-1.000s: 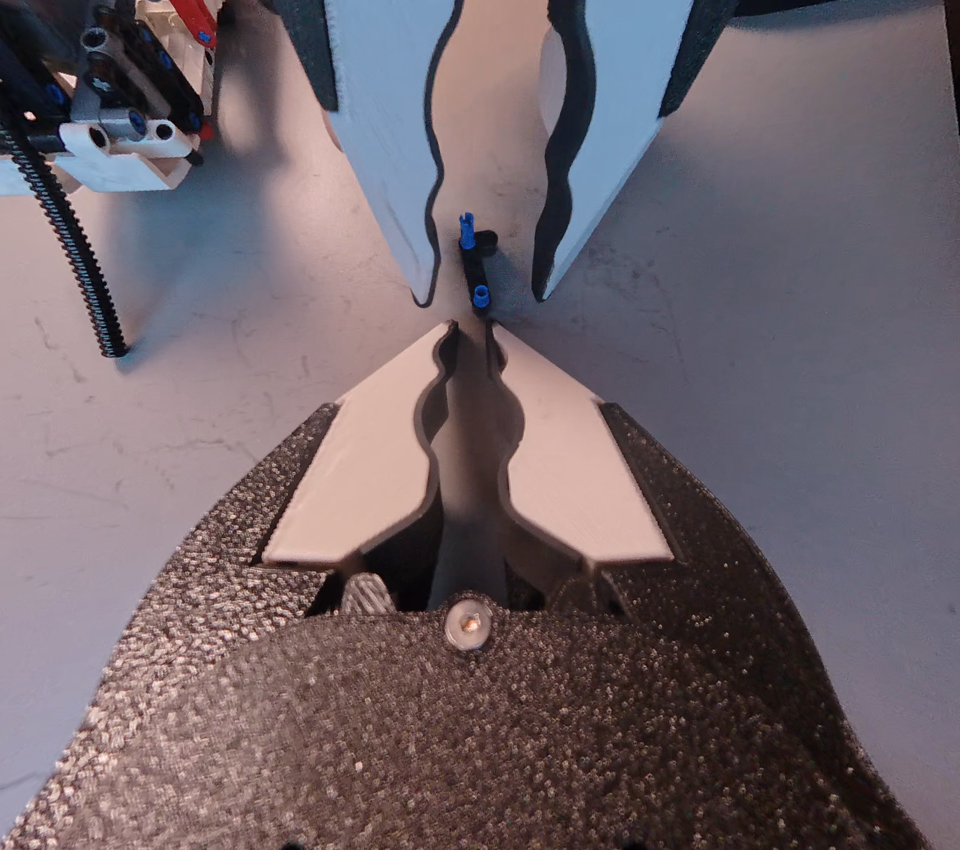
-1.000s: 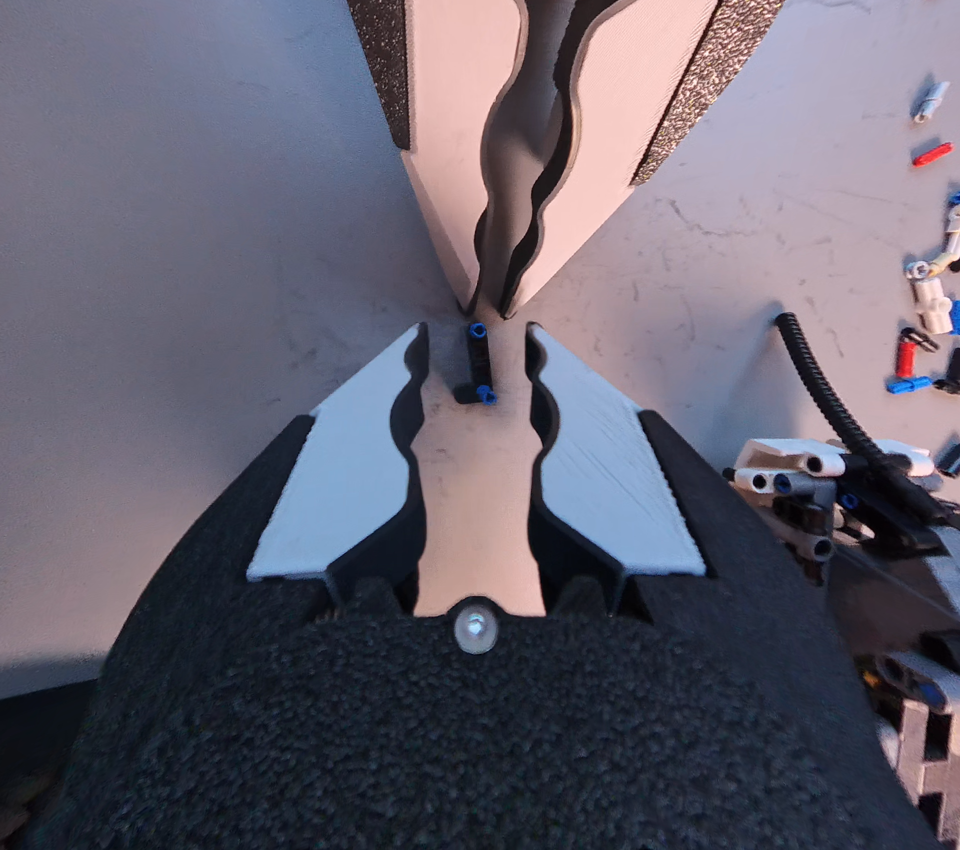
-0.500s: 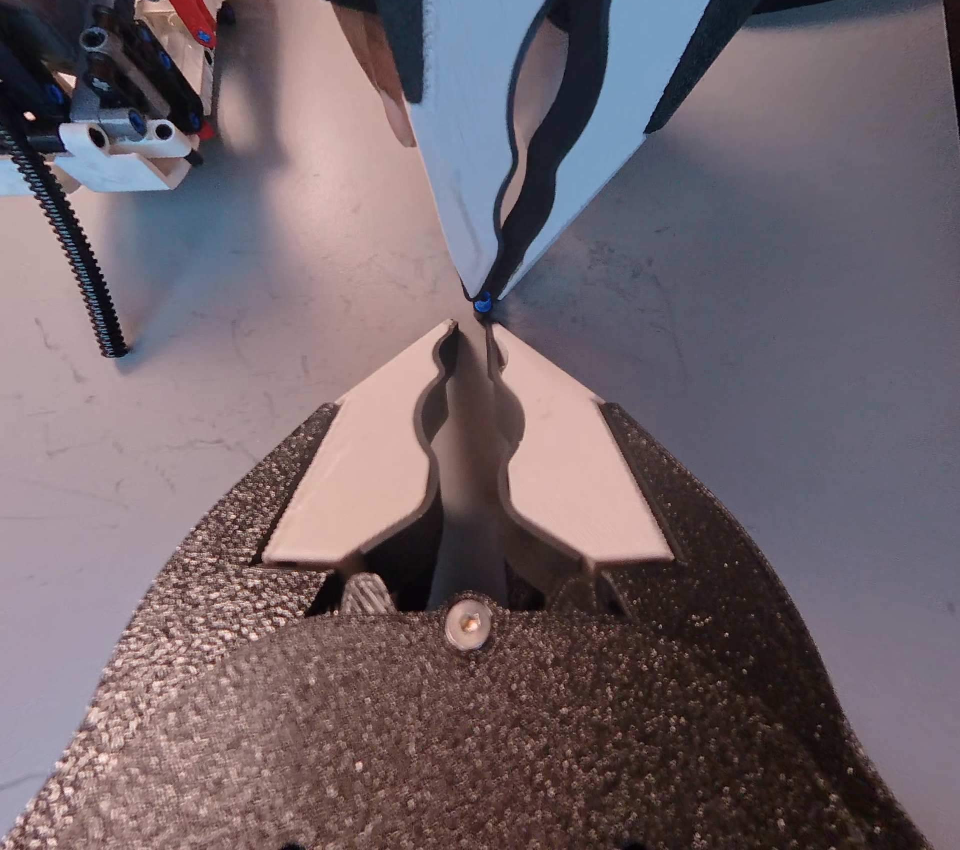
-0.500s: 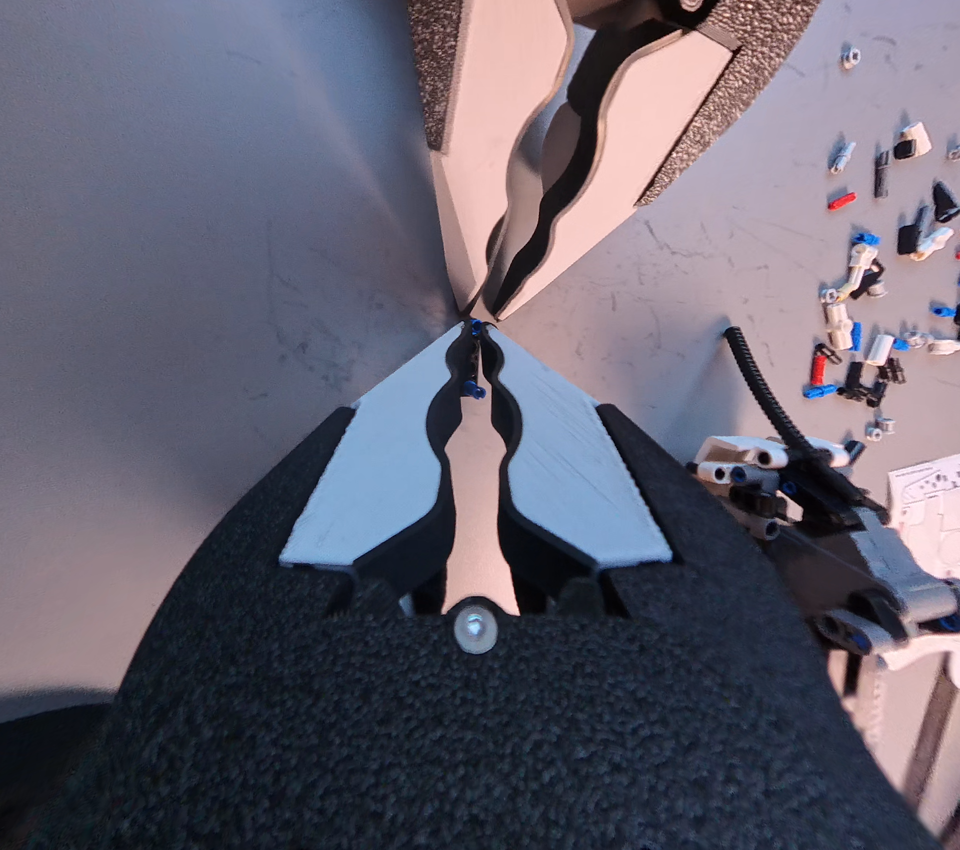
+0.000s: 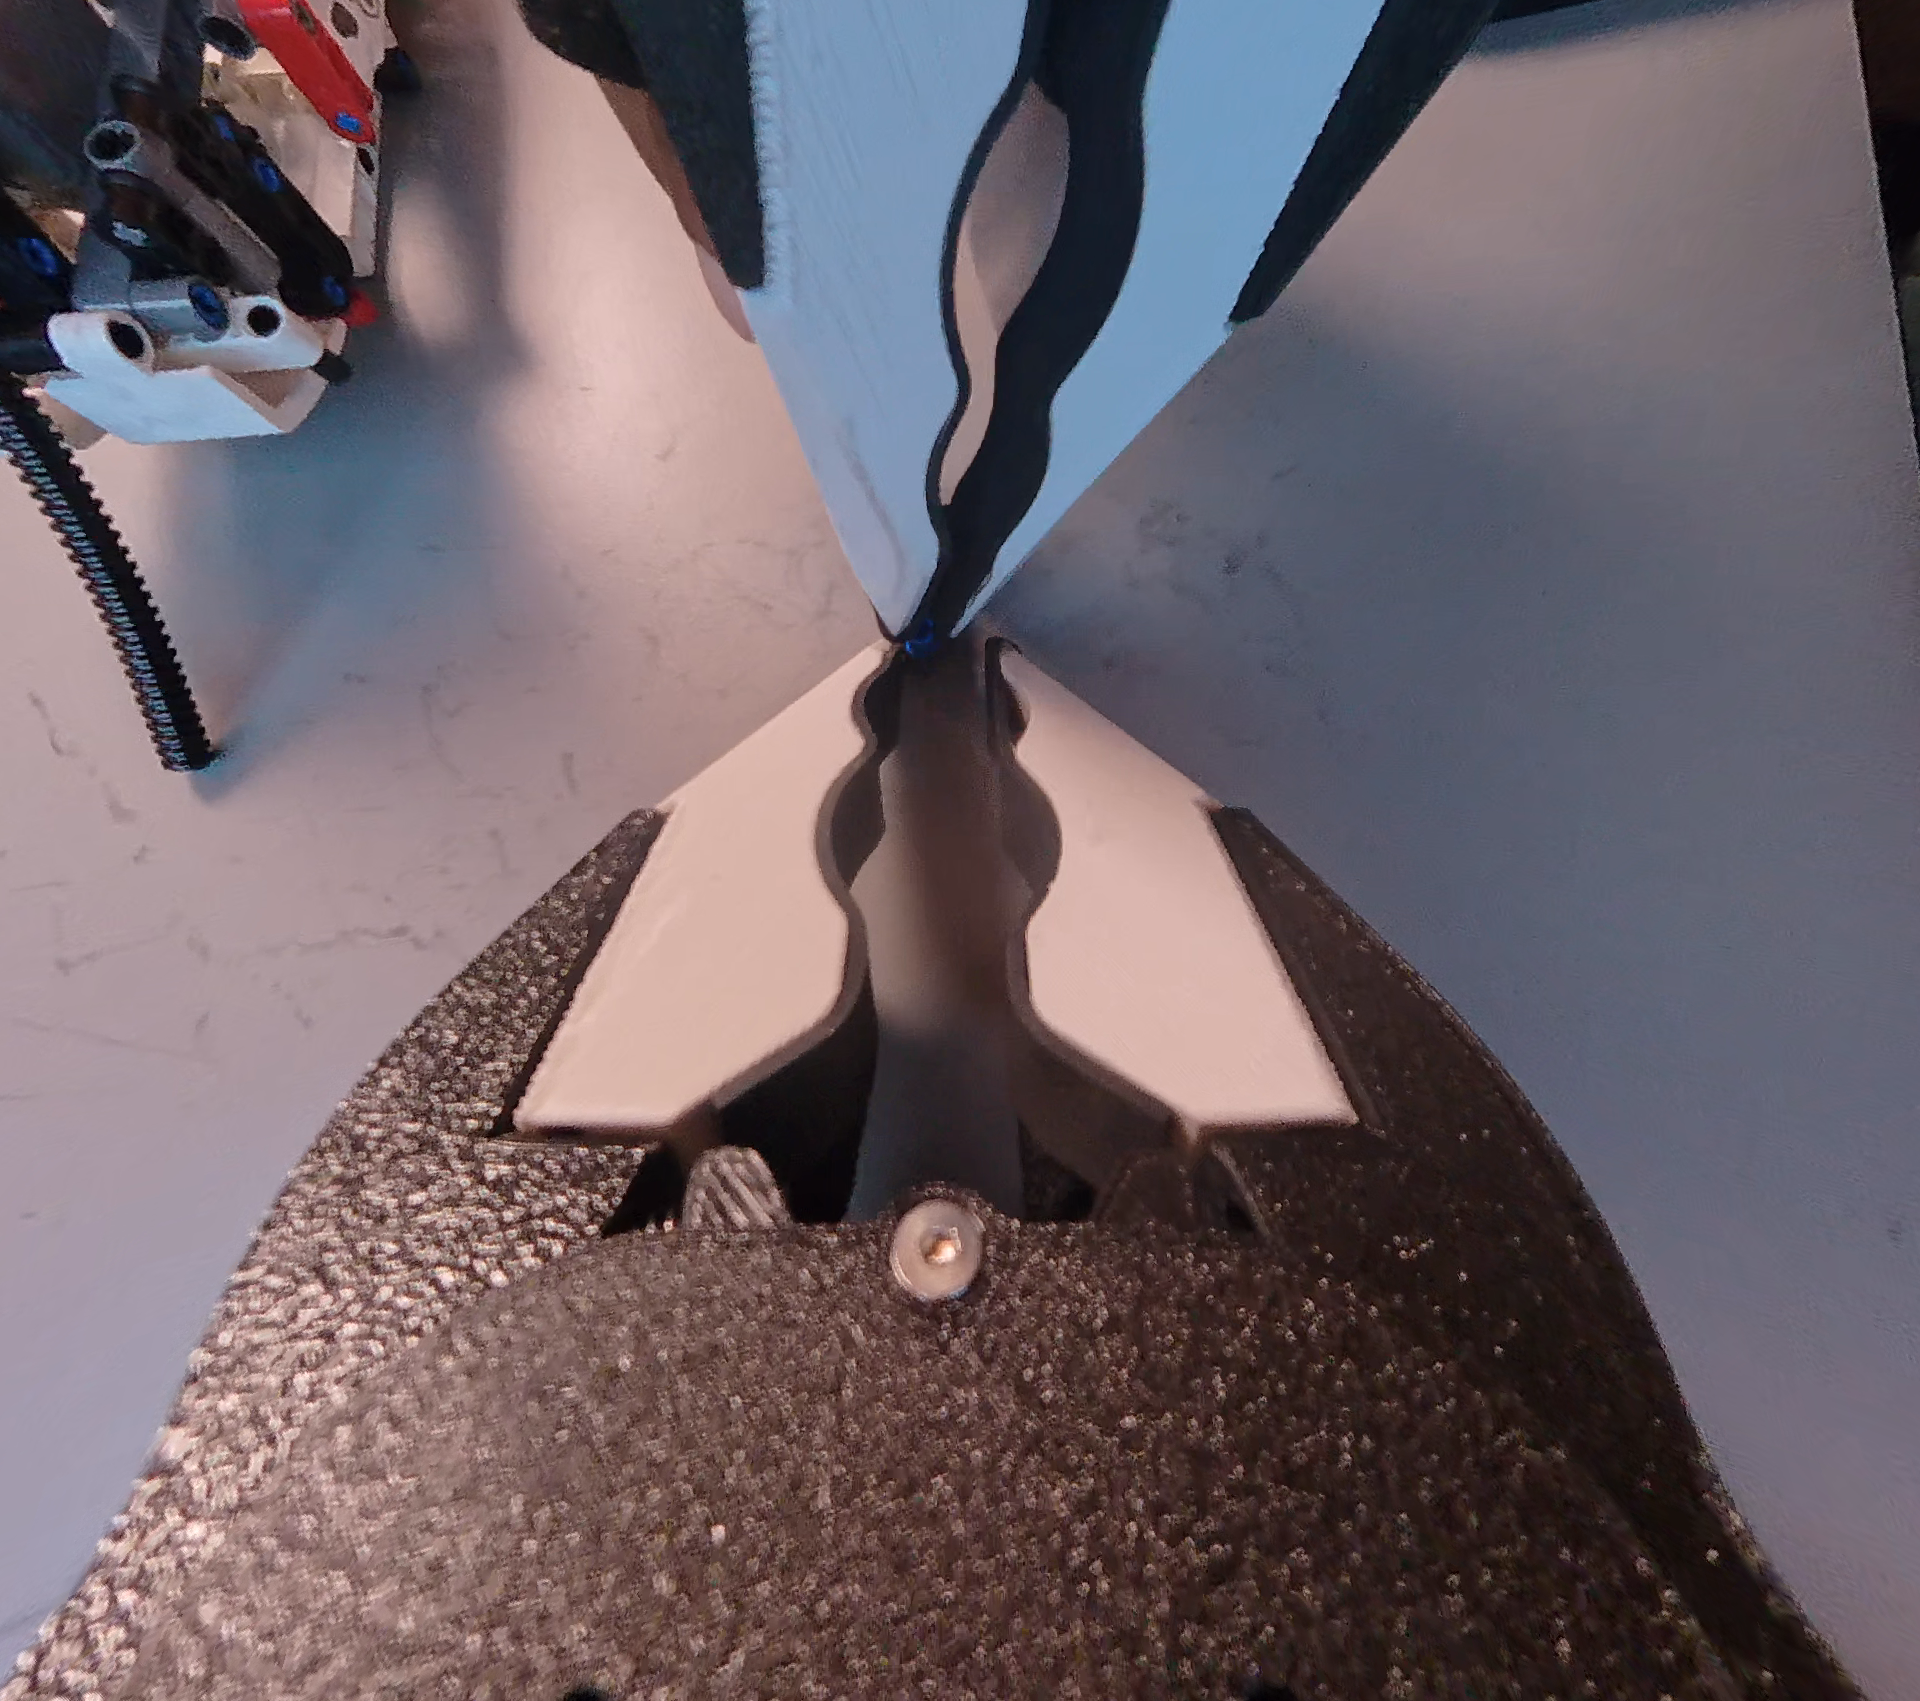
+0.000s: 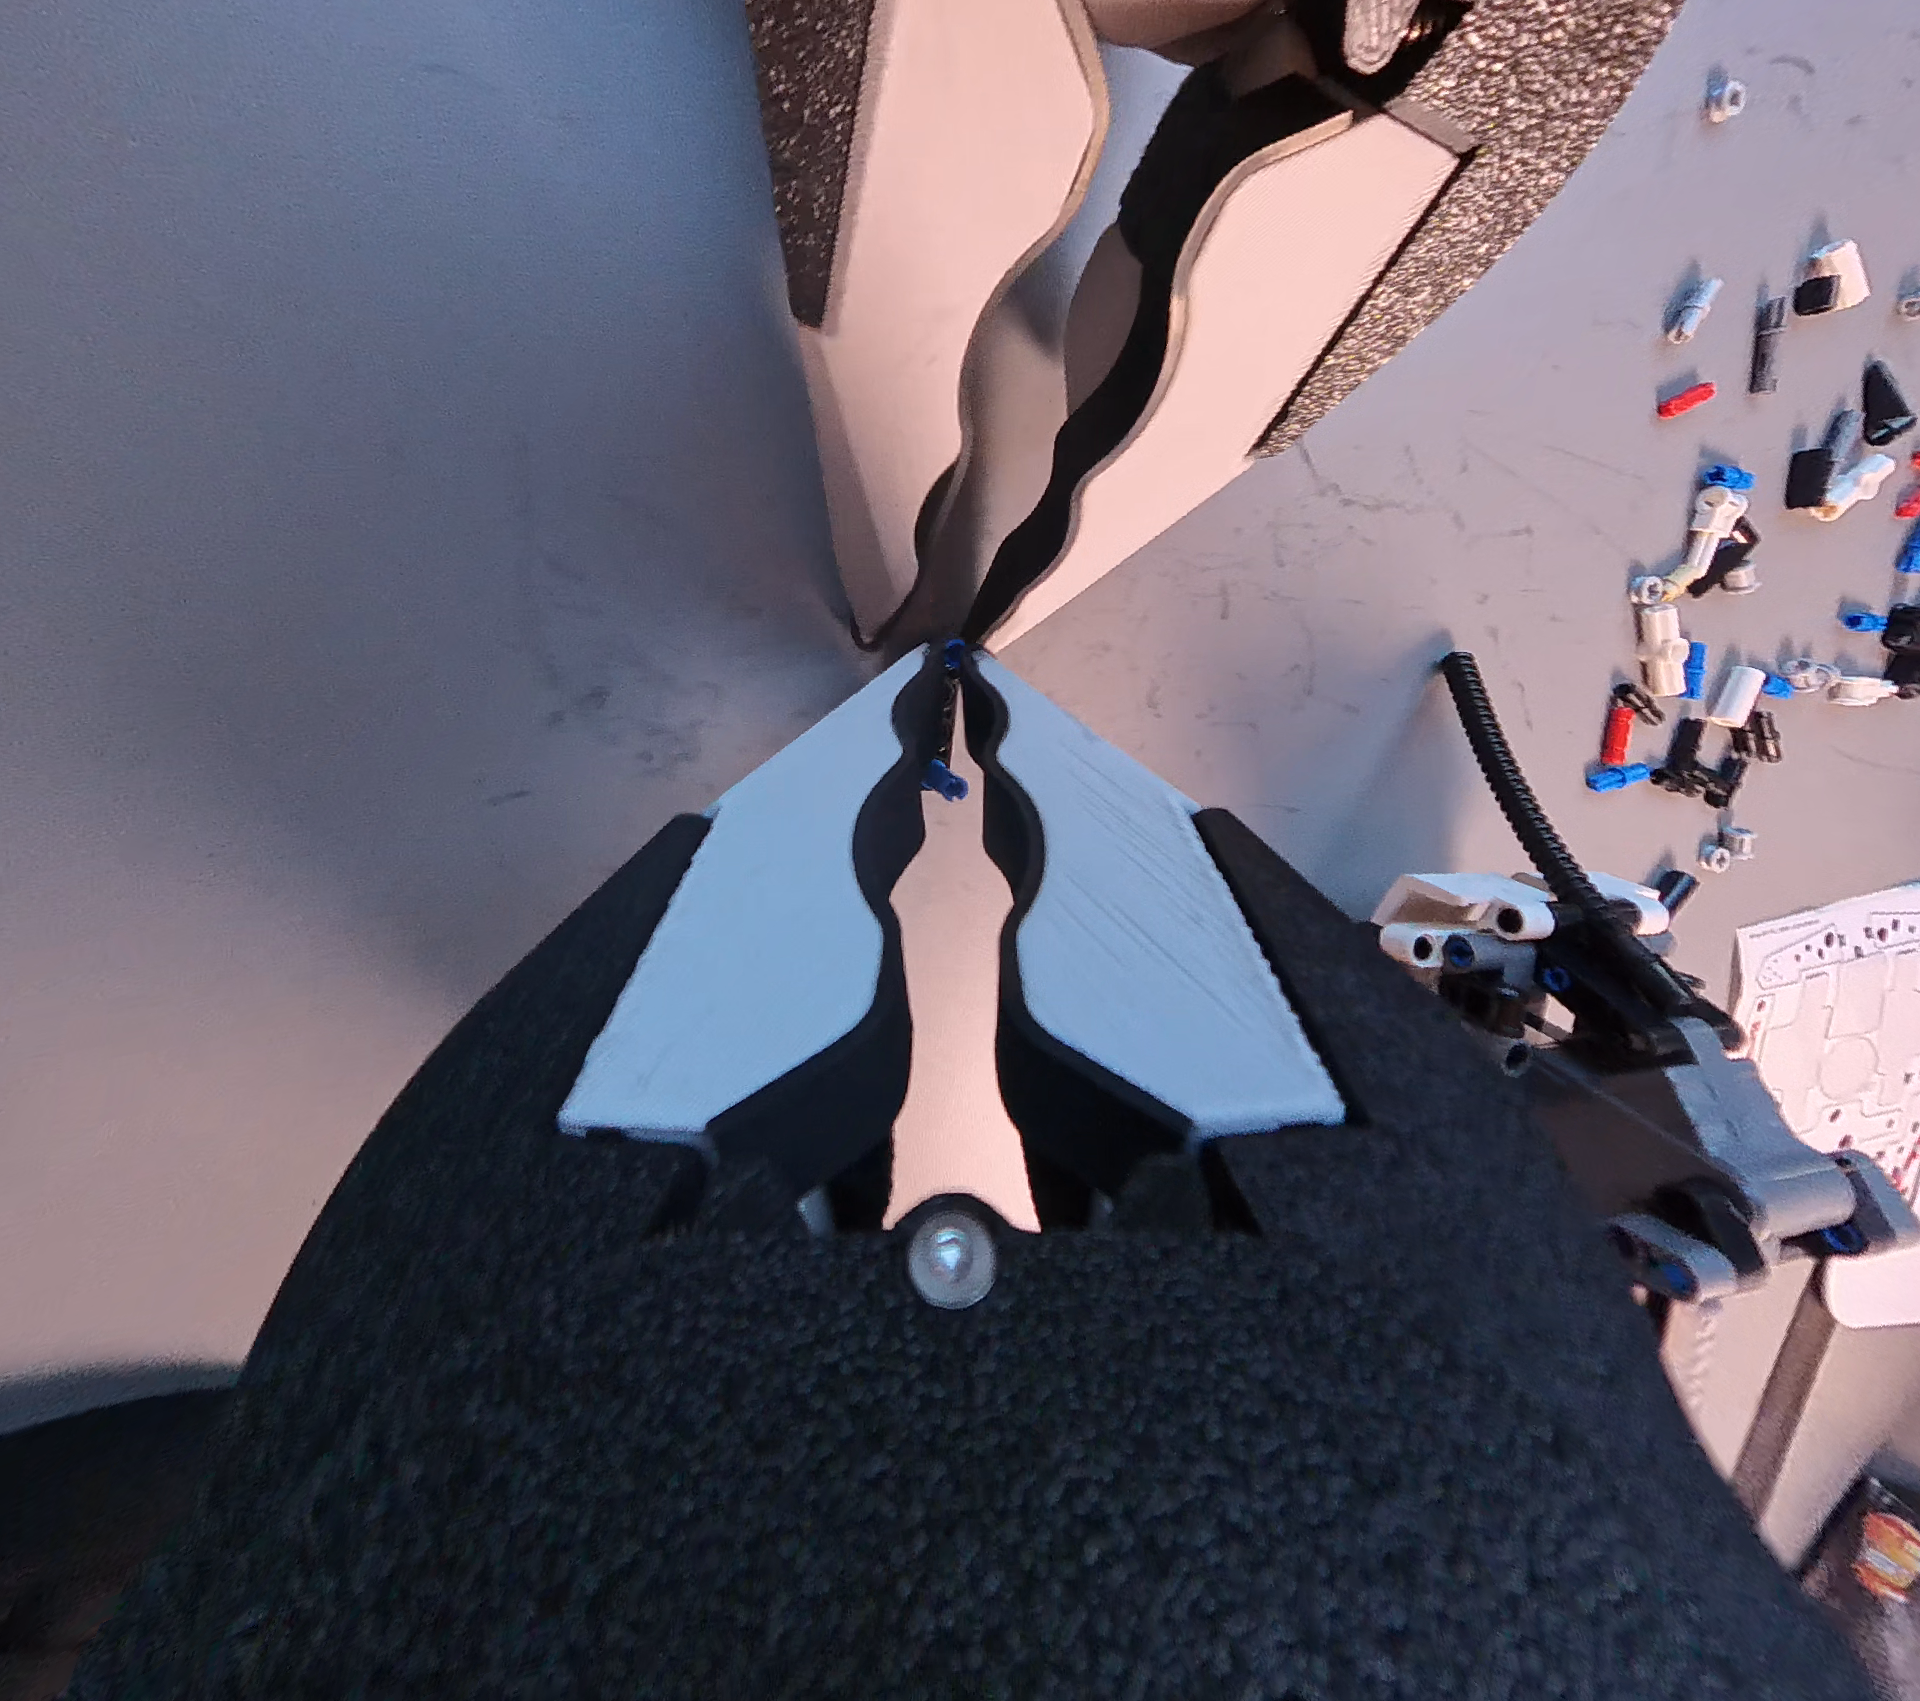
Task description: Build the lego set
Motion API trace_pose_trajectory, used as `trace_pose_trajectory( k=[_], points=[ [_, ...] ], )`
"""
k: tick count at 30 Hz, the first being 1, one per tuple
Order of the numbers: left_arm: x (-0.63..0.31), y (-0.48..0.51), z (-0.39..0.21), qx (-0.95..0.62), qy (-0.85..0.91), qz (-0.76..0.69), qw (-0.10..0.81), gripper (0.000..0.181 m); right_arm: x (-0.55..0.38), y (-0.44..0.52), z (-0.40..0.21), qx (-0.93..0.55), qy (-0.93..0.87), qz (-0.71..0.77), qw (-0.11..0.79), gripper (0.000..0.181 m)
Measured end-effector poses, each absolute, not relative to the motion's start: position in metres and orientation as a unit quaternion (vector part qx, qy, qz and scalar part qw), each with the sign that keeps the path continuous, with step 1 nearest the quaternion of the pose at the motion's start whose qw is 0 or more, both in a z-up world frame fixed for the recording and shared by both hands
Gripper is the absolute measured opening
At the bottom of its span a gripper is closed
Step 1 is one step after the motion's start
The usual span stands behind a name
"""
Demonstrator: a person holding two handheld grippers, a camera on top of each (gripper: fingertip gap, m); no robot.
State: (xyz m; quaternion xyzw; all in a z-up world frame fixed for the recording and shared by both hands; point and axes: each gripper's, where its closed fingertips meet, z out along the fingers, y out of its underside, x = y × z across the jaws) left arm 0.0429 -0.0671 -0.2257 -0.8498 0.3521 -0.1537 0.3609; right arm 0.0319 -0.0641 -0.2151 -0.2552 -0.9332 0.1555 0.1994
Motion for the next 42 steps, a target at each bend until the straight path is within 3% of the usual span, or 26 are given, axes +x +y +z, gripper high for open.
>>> trace_pose_trajectory(
  k=[14,26,36,38,42],
  points=[
    [0.043,-0.064,-0.226,-0.855,0.340,-0.147,0.364,0.007,0.034,-0.058,-0.187,-0.352,-0.834,0.348,0.244,0.020],
    [0.039,-0.061,-0.225,-0.862,0.319,-0.159,0.360,0.007,0.048,-0.043,-0.215,-0.369,-0.833,0.320,0.262,0.034],
    [0.040,-0.062,-0.220,-0.855,0.318,-0.189,0.364,0.027,0.049,-0.040,-0.224,-0.364,-0.846,0.292,0.258,0.000],
    [0.045,-0.060,-0.223,-0.856,0.324,-0.184,0.357,0.026,0.047,-0.039,-0.224,-0.374,-0.842,0.292,0.256,0.000],
    [0.045,-0.053,-0.226,-0.862,0.329,-0.149,0.356,0.007,0.045,-0.041,-0.224,-0.377,-0.840,0.291,0.260,0.001]
  ],
)
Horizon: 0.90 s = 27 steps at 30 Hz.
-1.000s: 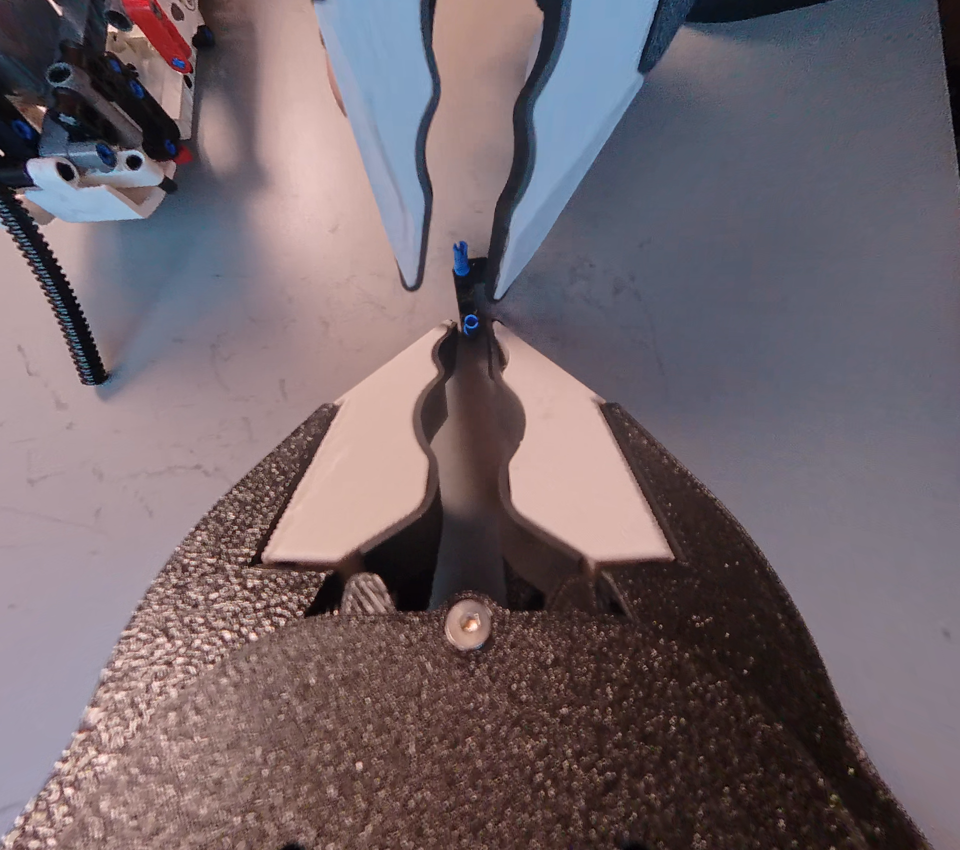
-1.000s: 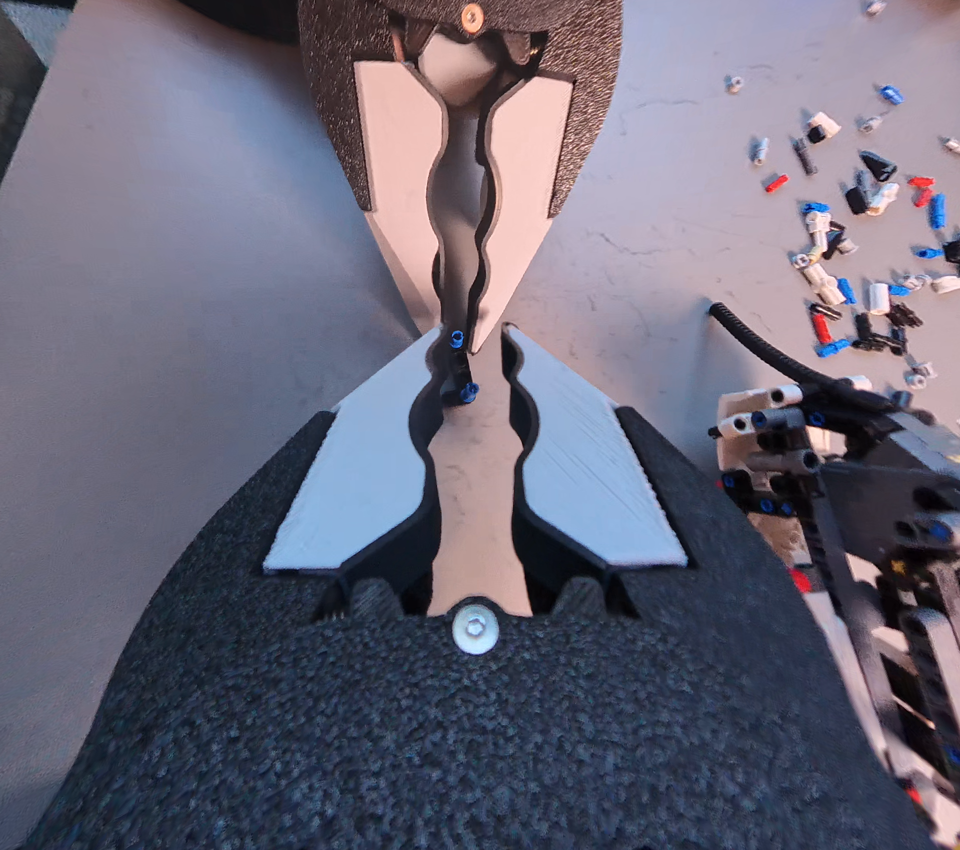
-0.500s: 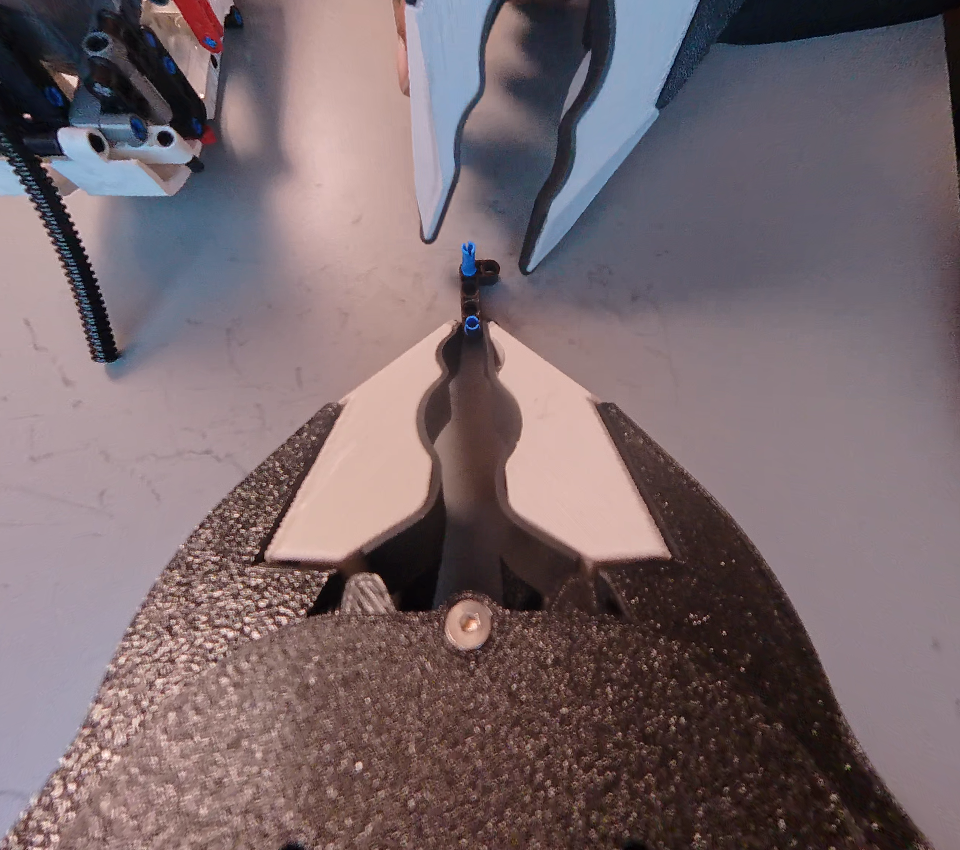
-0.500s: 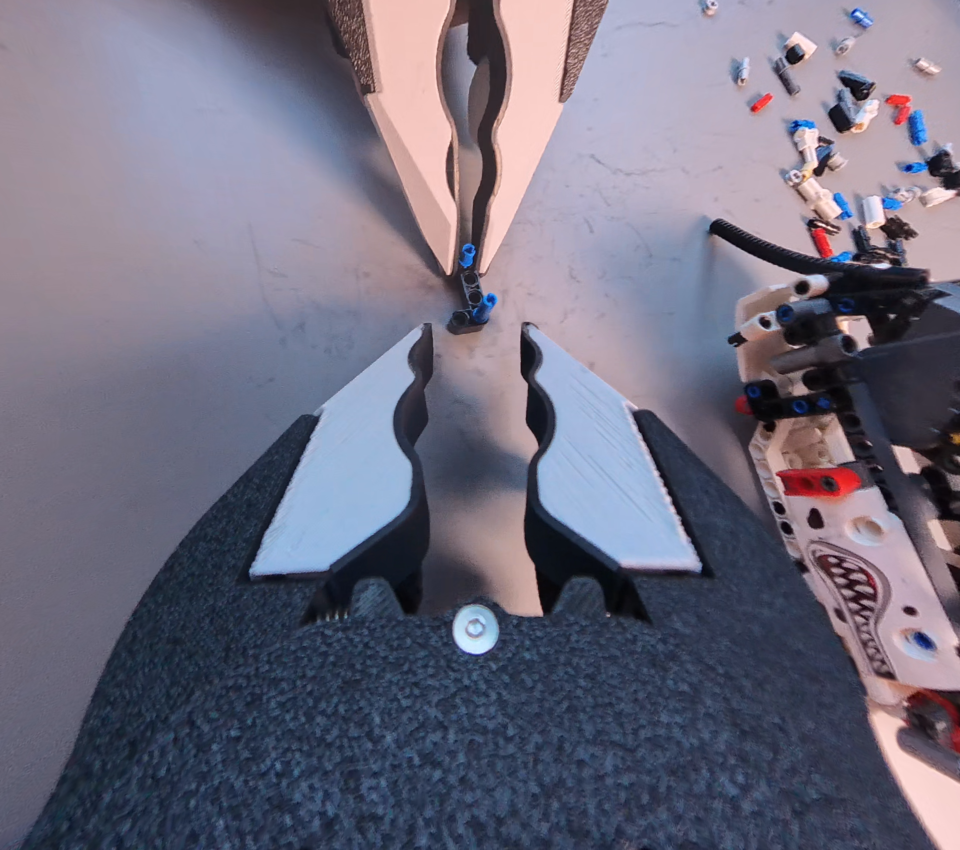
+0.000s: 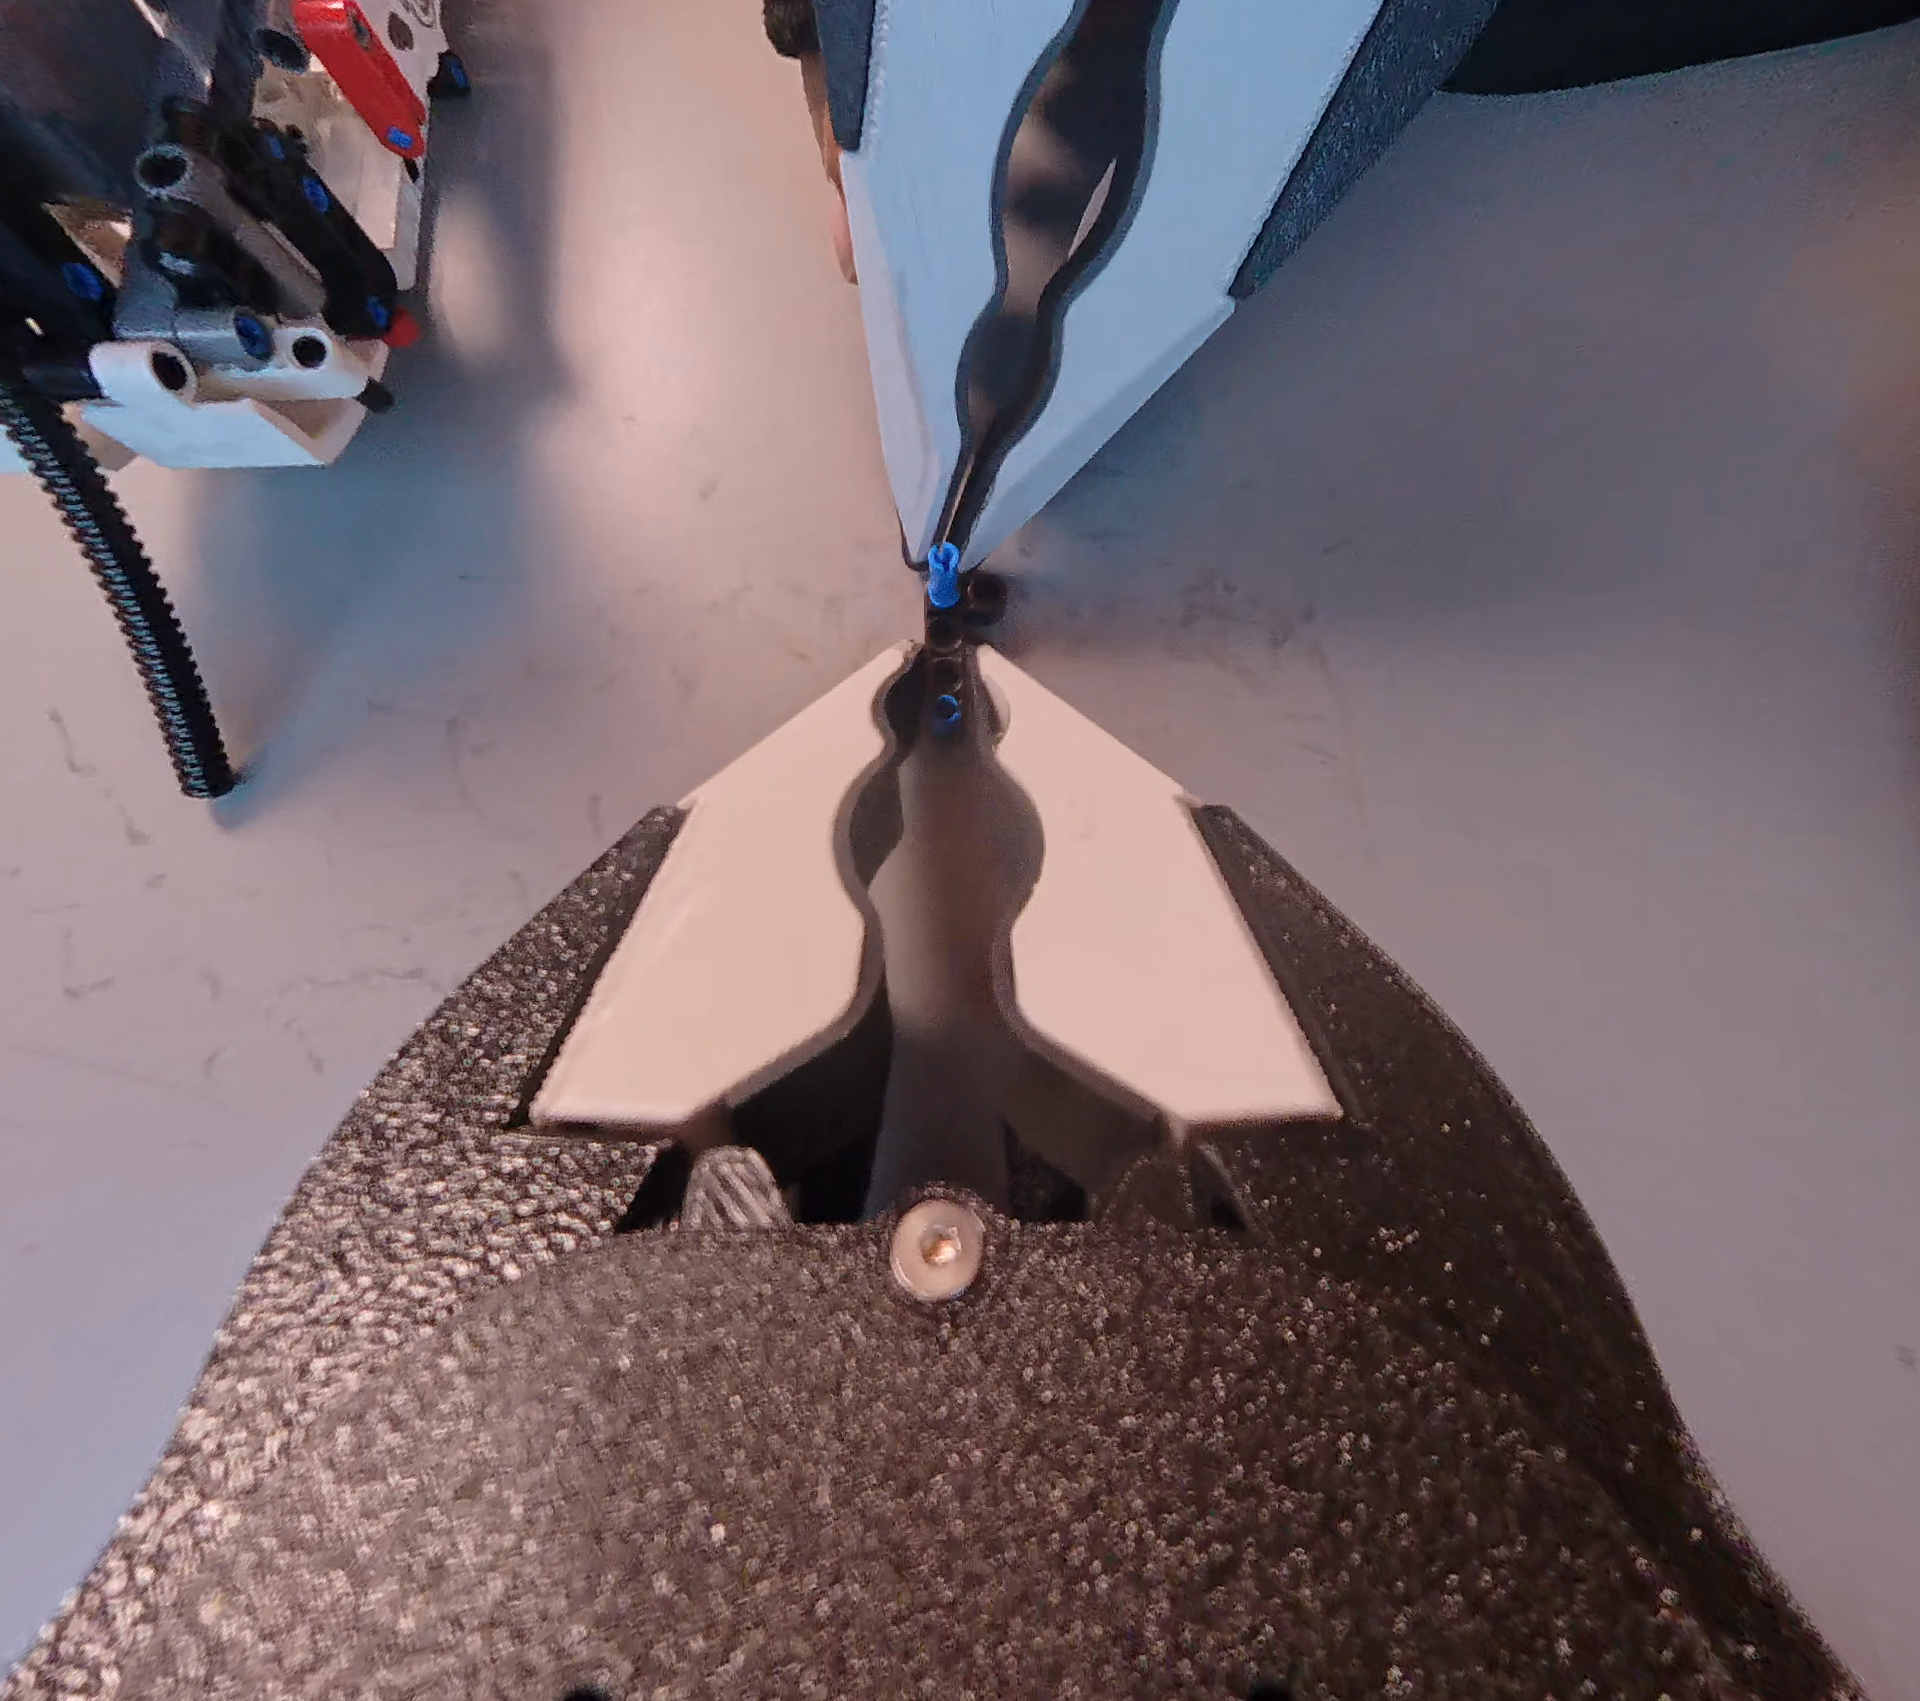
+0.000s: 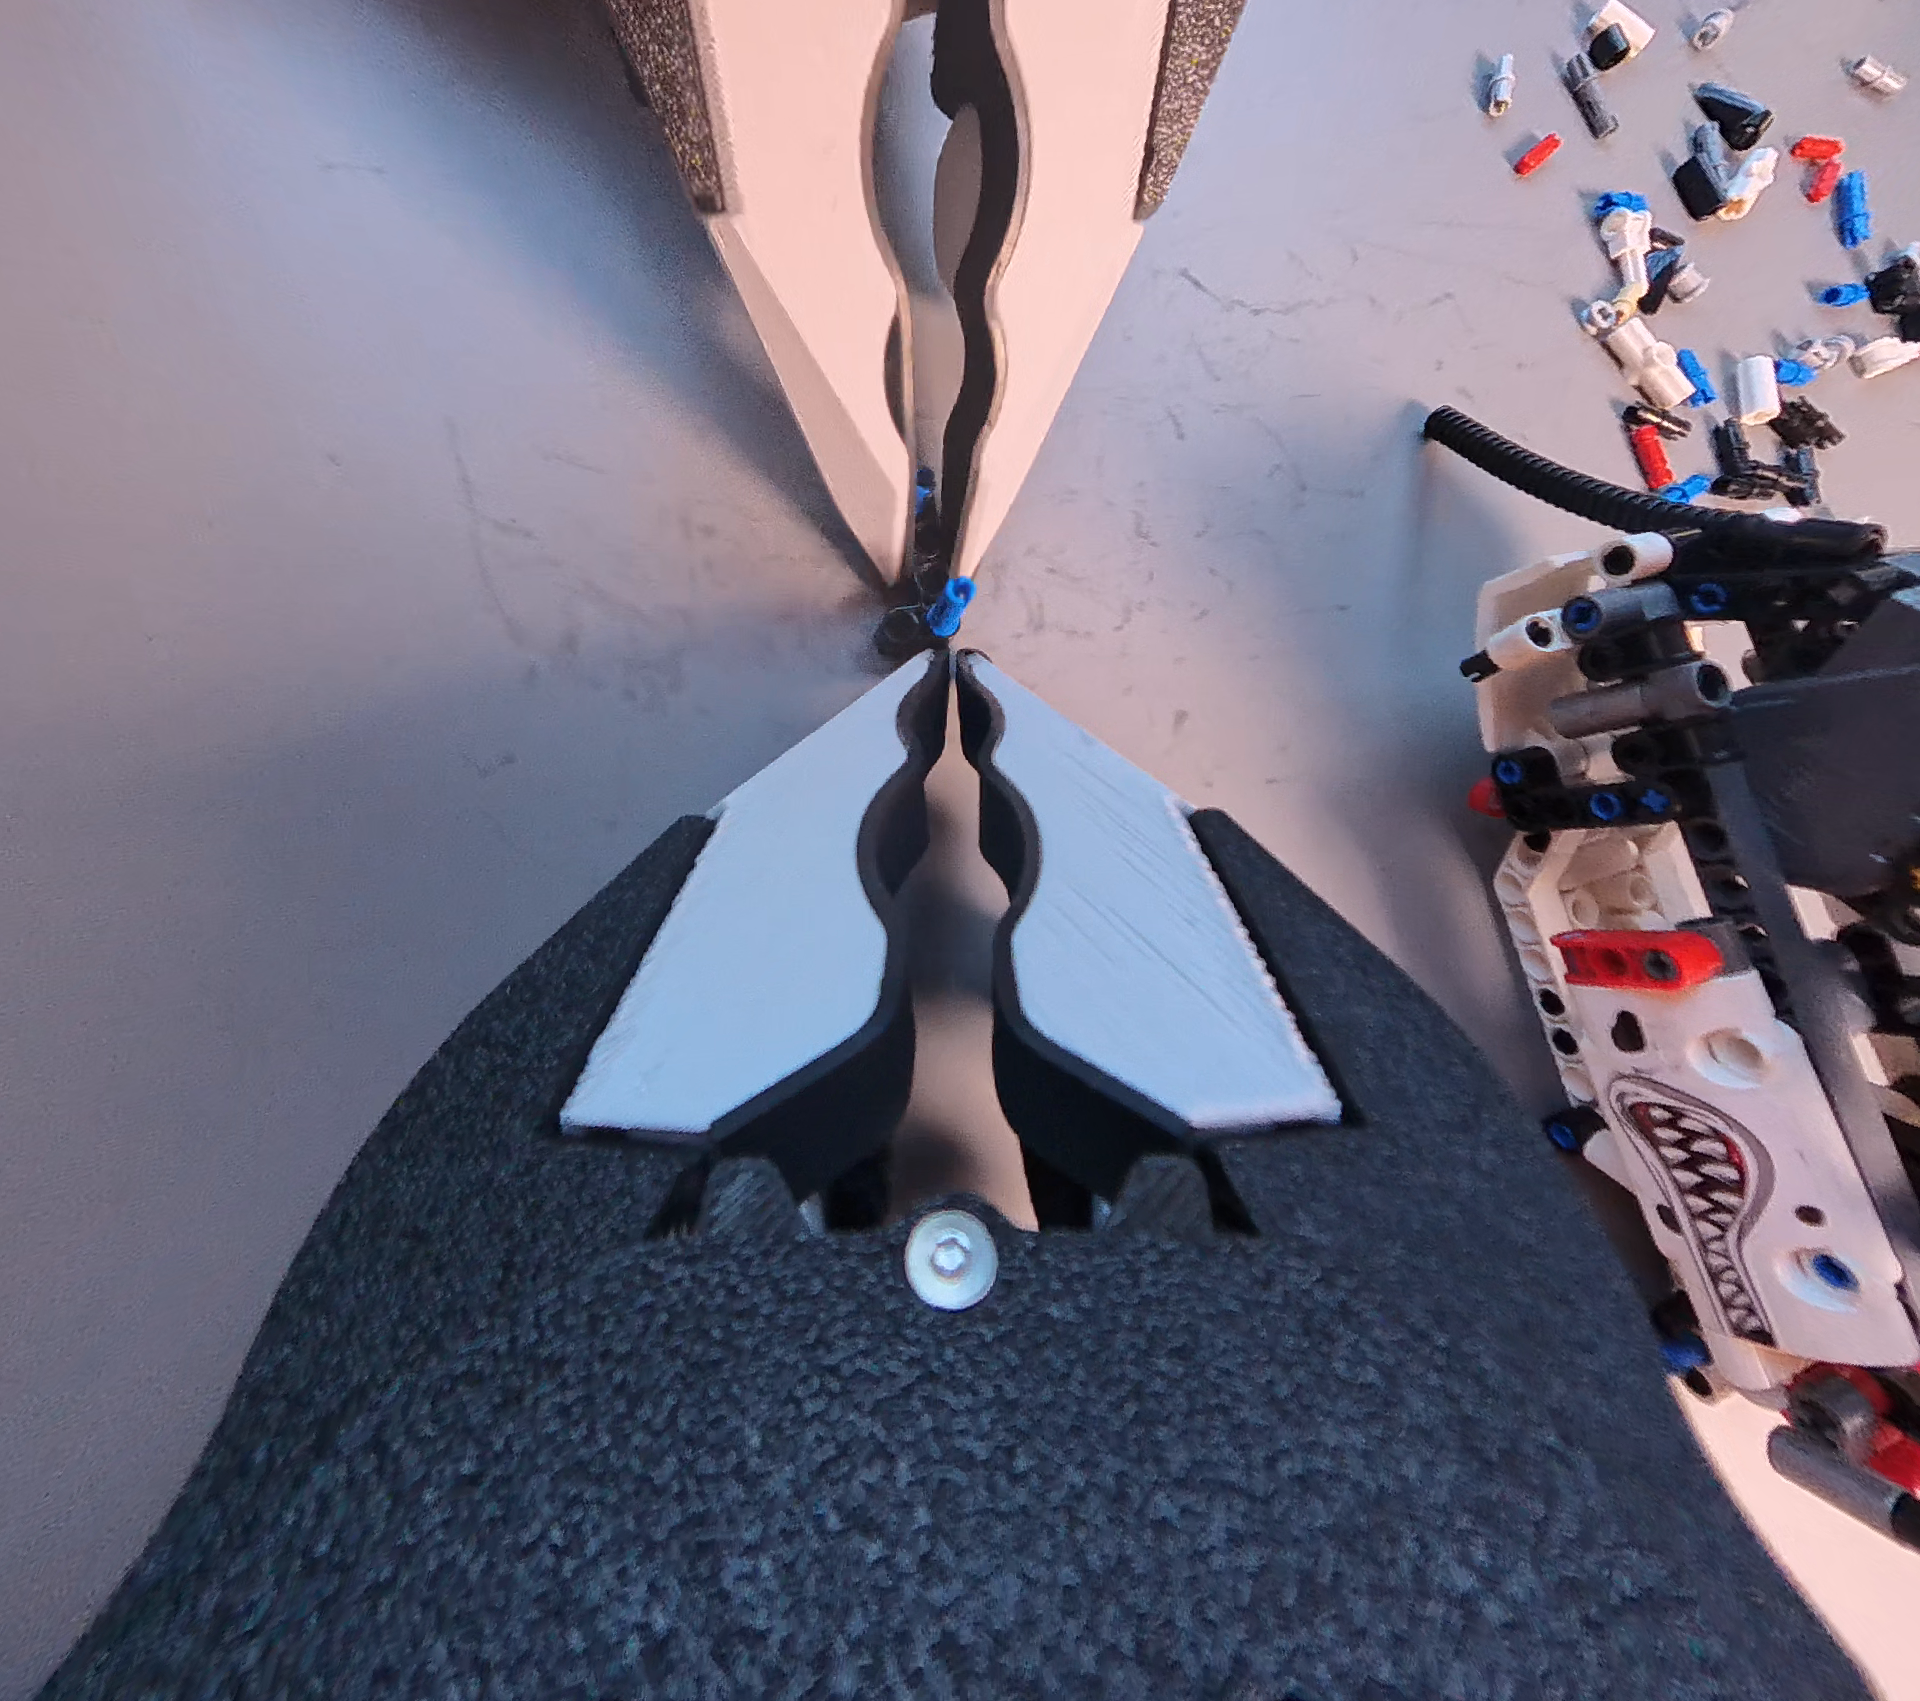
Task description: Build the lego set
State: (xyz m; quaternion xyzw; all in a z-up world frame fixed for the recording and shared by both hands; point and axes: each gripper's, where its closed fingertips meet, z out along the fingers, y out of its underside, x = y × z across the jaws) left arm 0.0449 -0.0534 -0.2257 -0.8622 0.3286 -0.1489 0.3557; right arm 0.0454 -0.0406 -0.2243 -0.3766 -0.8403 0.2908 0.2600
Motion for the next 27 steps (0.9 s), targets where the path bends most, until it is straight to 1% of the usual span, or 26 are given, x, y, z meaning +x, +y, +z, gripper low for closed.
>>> trace_pose_trajectory(
  k=[2,4,7,13,16,20,23,25,27],
  points=[
    [0.045,-0.053,-0.226,-0.862,0.328,-0.151,0.356,0.007,0.046,-0.040,-0.224,-0.377,-0.840,0.291,0.261,0.001],
    [0.043,-0.055,-0.226,-0.862,0.326,-0.155,0.355,0.007,0.047,-0.038,-0.223,-0.381,-0.836,0.299,0.259,0.007],
    [0.038,-0.056,-0.220,-0.864,0.302,-0.182,0.359,0.006,0.046,-0.030,-0.206,-0.387,-0.811,0.338,0.280,0.015],
    [0.034,-0.058,-0.165,-0.808,0.184,-0.389,0.402,0.007,0.040,-0.026,-0.164,-0.370,-0.756,0.414,0.347,0.032],
    [0.036,-0.064,-0.150,-0.781,0.168,-0.444,0.405,0.007,0.038,-0.035,-0.158,-0.346,-0.756,0.416,0.368,0.038],
    [0.045,-0.069,-0.146,-0.768,0.165,-0.480,0.390,0.007,0.034,-0.048,-0.149,-0.304,-0.757,0.411,0.407,0.037],
    [0.049,-0.070,-0.148,-0.767,0.161,-0.493,0.377,0.007,0.036,-0.059,-0.141,-0.272,-0.761,0.408,0.425,0.028],
    [0.048,-0.069,-0.148,-0.767,0.153,-0.497,0.375,0.007,0.036,-0.061,-0.143,-0.258,-0.770,0.388,0.436,0.019],
    [0.049,-0.069,-0.150,-0.769,0.151,-0.500,0.369,0.007,0.037,-0.062,-0.146,-0.251,-0.776,0.375,0.442,0.017]
  ],
)
